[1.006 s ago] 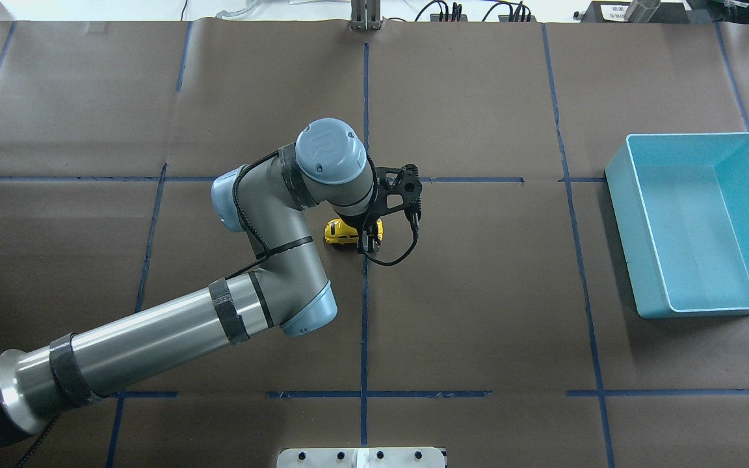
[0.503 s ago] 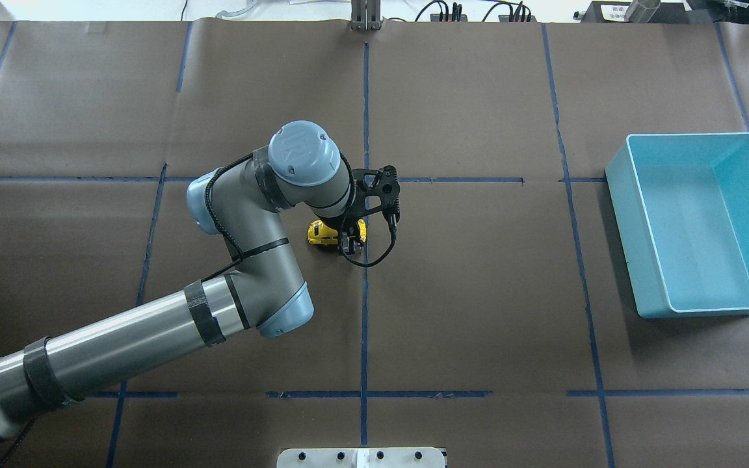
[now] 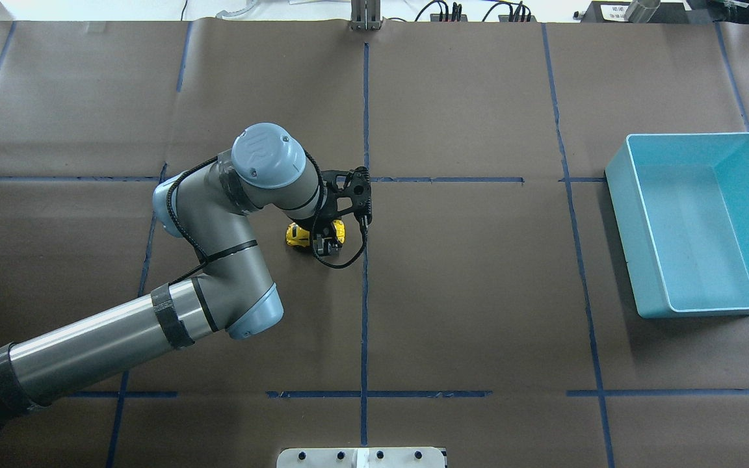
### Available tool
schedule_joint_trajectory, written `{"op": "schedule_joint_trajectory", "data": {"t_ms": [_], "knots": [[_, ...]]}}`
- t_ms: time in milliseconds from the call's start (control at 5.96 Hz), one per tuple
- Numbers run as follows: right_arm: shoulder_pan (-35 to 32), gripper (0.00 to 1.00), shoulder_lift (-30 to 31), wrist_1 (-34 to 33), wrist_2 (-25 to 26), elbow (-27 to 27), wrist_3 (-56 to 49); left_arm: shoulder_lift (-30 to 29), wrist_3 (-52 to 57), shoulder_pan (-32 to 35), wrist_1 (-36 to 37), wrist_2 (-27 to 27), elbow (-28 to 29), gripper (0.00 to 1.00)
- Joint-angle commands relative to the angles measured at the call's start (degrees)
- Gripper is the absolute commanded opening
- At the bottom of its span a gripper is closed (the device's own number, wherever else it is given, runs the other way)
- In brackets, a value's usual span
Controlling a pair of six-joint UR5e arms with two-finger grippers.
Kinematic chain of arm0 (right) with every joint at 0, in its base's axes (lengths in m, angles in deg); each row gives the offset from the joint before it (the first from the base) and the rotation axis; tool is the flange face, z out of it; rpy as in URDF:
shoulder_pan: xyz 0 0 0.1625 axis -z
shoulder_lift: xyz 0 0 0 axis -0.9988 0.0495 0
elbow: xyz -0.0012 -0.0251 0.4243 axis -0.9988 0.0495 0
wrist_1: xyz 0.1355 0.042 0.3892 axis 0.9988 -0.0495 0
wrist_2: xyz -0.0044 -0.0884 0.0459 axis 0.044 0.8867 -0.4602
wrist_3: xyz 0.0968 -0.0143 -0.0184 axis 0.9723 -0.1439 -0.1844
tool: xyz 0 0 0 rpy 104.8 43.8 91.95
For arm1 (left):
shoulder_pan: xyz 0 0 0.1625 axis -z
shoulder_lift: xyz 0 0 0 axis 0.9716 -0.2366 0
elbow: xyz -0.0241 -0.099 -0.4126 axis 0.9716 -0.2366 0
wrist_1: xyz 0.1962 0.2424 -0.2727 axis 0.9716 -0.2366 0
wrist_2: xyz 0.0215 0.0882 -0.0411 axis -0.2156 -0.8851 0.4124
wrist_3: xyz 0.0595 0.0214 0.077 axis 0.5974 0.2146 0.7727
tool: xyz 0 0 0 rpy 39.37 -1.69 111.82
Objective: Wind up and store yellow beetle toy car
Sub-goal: 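Drag the car backward, away from the blue bin, with the left gripper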
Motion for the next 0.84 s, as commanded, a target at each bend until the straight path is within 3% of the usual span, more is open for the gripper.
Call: {"op": "schedule_joint_trajectory", "data": {"t_ms": [0,335,503,671], "knots": [[0.00,1.00,1.68,0.05,0.23,-2.01,0.00,1.83,0.26,0.48,-0.42,1.09,-0.70,0.02],[-0.08,1.00,1.68,-0.04,0.23,-2.10,-0.09,2.54,0.35,0.48,-1.12,1.09,-1.14,0.04],[-0.08,1.00,1.77,-0.04,0.23,-2.10,-0.09,2.63,2.35,0.66,-1.82,1.27,-1.14,0.99],[-0.08,1.00,1.77,-0.04,0.23,-2.10,-0.09,2.63,2.54,0.74,-1.83,1.09,-1.14,1.00]]}}
